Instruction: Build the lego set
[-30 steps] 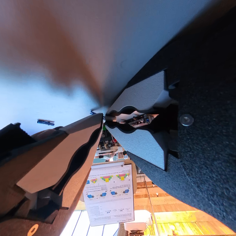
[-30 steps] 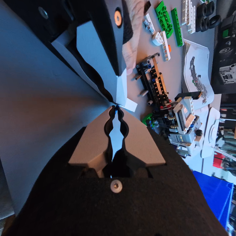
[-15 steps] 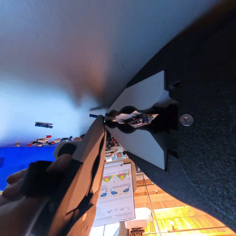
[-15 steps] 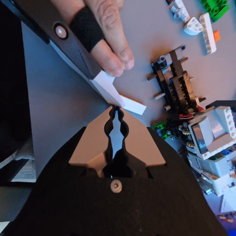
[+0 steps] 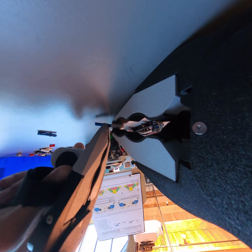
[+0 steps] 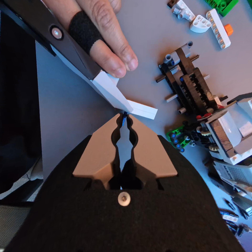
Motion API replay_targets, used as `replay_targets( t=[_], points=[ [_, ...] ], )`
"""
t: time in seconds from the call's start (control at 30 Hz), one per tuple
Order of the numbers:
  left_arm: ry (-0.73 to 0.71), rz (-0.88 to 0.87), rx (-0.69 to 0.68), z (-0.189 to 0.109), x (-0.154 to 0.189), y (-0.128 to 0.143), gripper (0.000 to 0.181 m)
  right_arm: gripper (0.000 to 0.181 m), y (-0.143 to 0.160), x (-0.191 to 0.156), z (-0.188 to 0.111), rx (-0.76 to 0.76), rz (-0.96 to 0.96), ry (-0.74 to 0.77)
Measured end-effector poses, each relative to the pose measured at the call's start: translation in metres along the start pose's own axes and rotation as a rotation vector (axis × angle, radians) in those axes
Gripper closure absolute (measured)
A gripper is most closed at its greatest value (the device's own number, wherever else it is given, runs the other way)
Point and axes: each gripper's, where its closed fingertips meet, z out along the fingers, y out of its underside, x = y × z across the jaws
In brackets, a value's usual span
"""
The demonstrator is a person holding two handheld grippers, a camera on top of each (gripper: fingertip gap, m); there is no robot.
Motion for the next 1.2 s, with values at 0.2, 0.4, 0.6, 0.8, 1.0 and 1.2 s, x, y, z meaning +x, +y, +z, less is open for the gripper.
replay_targets(
  t=[0.2, 0.4, 0.6, 0.8, 1.0, 1.2],
  points=[
    [0.0, -0.016, 0.004, 0.0, 0.0, 0.0, 0.174, 0.171, 0.005, -0.002, -0.001, 0.045, 0.022, 0.041],
    [0.006, -0.084, 0.018, 0.0, -0.002, 0.001, 0.174, 0.16, 0.006, -0.003, -0.01, 0.154, 0.091, 0.138],
    [0.052, -0.246, 0.097, -0.004, -0.006, -0.004, 0.175, 0.167, -0.002, 0.003, -0.012, 0.275, 0.02, 0.473],
    [0.066, -0.285, 0.12, -0.005, -0.008, -0.006, 0.175, 0.178, -0.002, 0.002, -0.012, 0.201, -0.08, 0.566],
    [0.055, -0.255, 0.114, -0.005, -0.006, -0.007, 0.175, 0.178, 0.0, 0.0, -0.011, 0.152, -0.057, 0.515],
    [0.045, -0.247, 0.099, -0.005, -0.006, -0.007, 0.175, 0.178, -0.004, 0.002, -0.006, 0.188, 0.001, 0.484]
  ],
)
